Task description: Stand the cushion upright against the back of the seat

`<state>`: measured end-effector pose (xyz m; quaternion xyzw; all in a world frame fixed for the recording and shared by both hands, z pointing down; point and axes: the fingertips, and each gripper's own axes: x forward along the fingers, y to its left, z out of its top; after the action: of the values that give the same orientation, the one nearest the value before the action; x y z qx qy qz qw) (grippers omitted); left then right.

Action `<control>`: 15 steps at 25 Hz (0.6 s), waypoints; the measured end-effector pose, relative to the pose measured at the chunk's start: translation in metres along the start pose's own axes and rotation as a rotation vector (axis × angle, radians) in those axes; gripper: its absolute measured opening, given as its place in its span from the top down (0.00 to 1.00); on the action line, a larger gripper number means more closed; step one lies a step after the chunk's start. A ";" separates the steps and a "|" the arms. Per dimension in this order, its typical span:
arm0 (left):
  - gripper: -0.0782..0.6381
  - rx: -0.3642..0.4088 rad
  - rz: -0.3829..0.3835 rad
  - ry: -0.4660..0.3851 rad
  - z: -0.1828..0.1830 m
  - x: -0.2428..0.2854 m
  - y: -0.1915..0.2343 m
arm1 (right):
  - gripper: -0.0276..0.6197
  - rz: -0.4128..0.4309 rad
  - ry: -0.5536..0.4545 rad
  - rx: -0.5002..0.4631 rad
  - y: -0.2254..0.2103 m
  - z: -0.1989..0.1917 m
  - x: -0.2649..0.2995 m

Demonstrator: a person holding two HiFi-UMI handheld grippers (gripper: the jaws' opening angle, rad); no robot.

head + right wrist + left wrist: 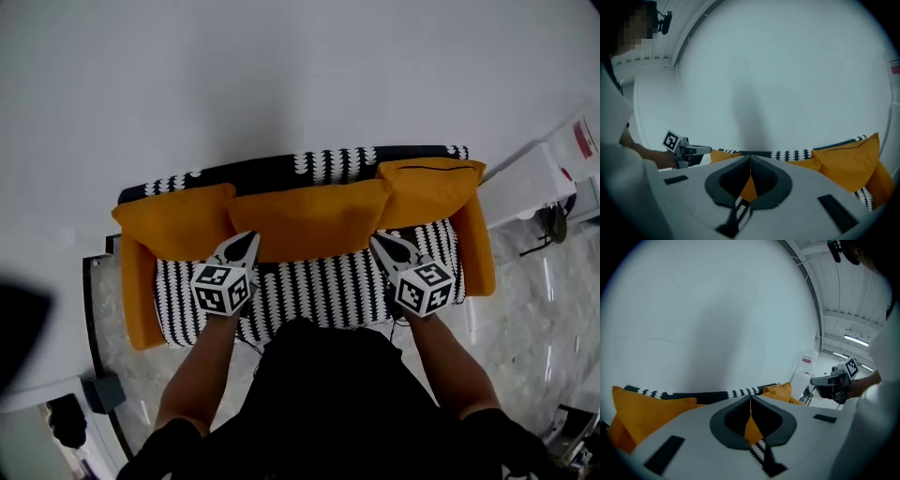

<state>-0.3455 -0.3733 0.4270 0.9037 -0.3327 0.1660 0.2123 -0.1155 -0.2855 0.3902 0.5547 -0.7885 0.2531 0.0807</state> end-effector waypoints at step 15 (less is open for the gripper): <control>0.87 0.069 -0.024 -0.099 -0.018 -0.071 -0.211 | 0.90 0.262 -0.122 -0.062 0.060 -0.019 -0.157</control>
<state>-0.2574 -0.1814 0.3537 0.9215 -0.3260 0.1300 0.1665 -0.1156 -0.1300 0.3240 0.4587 -0.8650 0.2027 0.0162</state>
